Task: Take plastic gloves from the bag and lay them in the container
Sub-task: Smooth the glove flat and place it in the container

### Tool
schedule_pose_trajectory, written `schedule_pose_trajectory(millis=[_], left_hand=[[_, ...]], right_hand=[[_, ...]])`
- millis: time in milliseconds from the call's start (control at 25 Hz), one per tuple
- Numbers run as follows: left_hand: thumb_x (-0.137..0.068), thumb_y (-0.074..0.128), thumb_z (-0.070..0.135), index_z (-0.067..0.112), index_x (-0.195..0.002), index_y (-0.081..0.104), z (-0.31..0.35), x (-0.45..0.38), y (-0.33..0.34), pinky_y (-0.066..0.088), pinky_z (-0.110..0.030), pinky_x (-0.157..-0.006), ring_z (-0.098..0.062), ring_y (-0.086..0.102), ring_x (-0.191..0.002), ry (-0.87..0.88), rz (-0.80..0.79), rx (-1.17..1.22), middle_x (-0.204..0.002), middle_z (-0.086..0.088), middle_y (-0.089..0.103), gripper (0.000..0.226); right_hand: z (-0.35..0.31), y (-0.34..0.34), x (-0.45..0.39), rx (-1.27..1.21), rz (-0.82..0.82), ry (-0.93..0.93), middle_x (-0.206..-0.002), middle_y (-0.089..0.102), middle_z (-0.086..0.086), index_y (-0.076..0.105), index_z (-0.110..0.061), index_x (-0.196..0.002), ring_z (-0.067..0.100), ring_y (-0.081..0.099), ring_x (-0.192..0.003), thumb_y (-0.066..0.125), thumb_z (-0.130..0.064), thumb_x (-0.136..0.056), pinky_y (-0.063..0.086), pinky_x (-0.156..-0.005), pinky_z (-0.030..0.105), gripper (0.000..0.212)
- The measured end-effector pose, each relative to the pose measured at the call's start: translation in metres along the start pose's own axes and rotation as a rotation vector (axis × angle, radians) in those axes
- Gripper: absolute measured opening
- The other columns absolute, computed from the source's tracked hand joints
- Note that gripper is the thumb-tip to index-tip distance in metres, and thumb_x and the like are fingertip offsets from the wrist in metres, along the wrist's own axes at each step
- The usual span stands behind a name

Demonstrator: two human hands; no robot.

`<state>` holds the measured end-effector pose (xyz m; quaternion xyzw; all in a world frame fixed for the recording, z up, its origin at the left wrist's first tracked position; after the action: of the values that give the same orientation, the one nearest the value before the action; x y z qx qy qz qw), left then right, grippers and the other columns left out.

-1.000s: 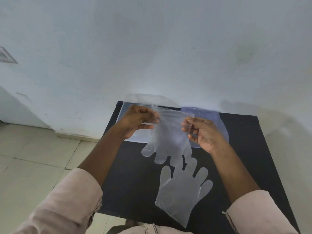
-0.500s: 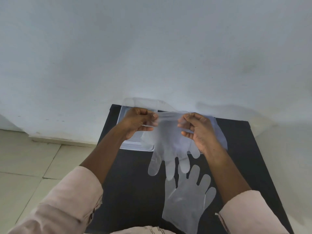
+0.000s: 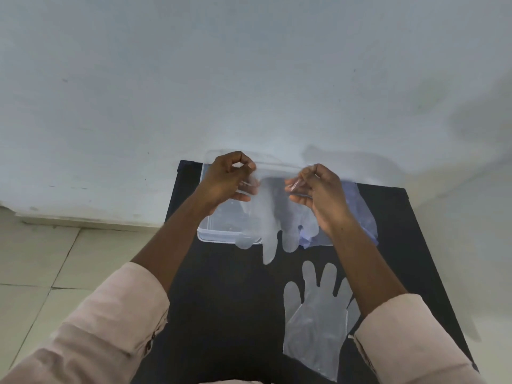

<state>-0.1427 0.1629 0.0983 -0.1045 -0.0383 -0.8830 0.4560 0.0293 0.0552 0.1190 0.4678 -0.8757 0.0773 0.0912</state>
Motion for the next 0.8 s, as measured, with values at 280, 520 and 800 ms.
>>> schedule_pose_trajectory(millis=[280, 520, 800], left_hand=[[-0.093, 0.061, 0.018, 0.006, -0.097, 0.071, 0.01, -0.028, -0.031, 0.059, -0.026, -0.066, -0.02, 0.075, -0.074, 0.012, 0.065, 0.016, -0.082, -0.012, 0.074, 0.016], [-0.097, 0.052, 0.014, 0.007, -0.091, 0.069, 0.015, -0.068, -0.051, 0.06, -0.026, -0.069, -0.019, 0.074, -0.075, -0.022, 0.132, -0.045, -0.082, -0.009, 0.074, 0.02], [-0.091, 0.049, 0.006, 0.008, -0.085, 0.064, 0.028, -0.115, -0.07, 0.057, -0.025, -0.064, -0.024, 0.07, -0.071, -0.023, 0.273, -0.04, -0.085, -0.015, 0.071, 0.017]], right_hand=[[-0.007, 0.025, -0.05, 0.017, -0.057, -0.018, -0.081, 0.074, 0.013, 0.052, -0.013, -0.08, 0.021, 0.073, -0.071, 0.049, -0.014, -0.098, 0.056, -0.067, 0.029, 0.018], [-0.013, 0.046, -0.095, 0.098, -0.097, -0.043, -0.084, 0.075, 0.011, 0.054, -0.011, -0.082, 0.022, 0.075, -0.076, 0.045, -0.017, -0.098, 0.056, -0.065, 0.026, 0.018], [-0.026, 0.07, -0.156, 0.211, -0.109, -0.156, -0.089, 0.075, 0.01, 0.049, -0.019, -0.077, 0.022, 0.074, -0.084, 0.042, -0.014, -0.095, 0.057, -0.08, 0.036, 0.02]])
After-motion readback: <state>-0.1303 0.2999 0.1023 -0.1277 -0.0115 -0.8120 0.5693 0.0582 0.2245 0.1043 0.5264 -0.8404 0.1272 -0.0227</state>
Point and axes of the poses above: each hand's wrist, its own x-axis away from the middle knuckle, its own y-axis out of the palm, z = x × y, the point moved 4 cm from there along -x, towards the middle knuckle
